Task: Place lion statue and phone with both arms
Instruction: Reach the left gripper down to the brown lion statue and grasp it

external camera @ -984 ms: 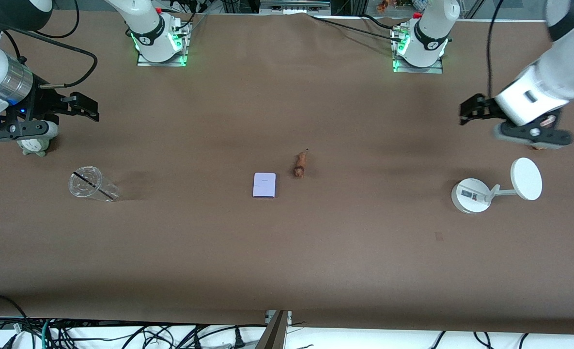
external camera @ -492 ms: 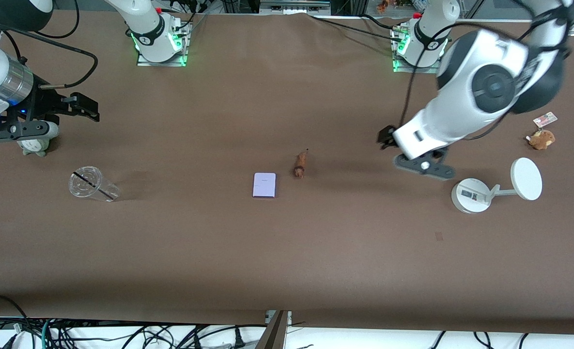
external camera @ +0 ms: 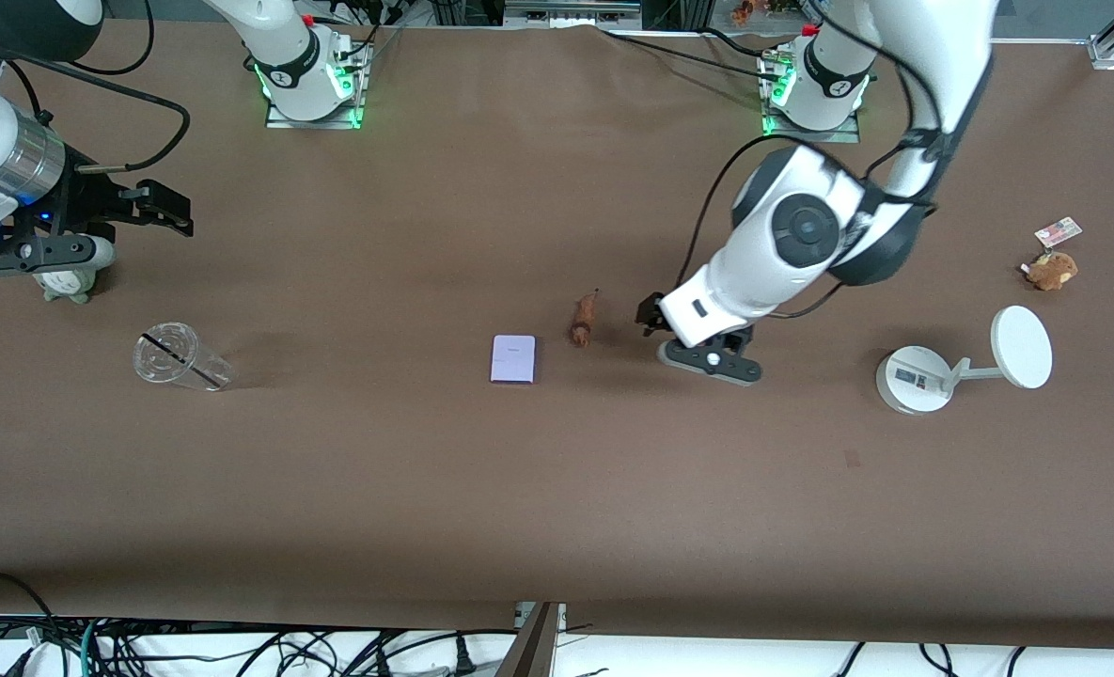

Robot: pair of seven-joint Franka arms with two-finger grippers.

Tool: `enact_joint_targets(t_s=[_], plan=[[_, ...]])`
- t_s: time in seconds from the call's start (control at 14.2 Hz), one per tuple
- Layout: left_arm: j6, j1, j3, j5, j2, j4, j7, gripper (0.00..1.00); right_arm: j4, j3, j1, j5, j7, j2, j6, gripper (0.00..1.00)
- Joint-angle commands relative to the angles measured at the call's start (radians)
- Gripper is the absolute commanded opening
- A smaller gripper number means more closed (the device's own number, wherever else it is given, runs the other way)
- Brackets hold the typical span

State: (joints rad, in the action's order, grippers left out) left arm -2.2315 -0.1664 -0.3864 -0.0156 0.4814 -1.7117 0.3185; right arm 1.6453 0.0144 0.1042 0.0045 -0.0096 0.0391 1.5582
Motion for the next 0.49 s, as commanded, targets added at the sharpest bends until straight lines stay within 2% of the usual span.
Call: enact_joint_targets(t_s=[0.0,0.14,0.42], plan=[[-0.054,-0.057,0.004,0.003,0.009,-0.037,0.100,1.00,-0.024,-0.001,-0.003,0.011,-0.007,0.008,-0.013,1.00],[-0.178,-0.102,0.004,0.009,0.081,-0.039,0.163,1.00,-0.024,0.001,-0.004,0.011,-0.010,0.008,-0.015,1.00],[-0.220,-0.183,0.017,0.044,0.121,-0.046,0.266,1.00,-0.022,0.001,-0.007,0.011,-0.026,0.008,-0.015,1.00]])
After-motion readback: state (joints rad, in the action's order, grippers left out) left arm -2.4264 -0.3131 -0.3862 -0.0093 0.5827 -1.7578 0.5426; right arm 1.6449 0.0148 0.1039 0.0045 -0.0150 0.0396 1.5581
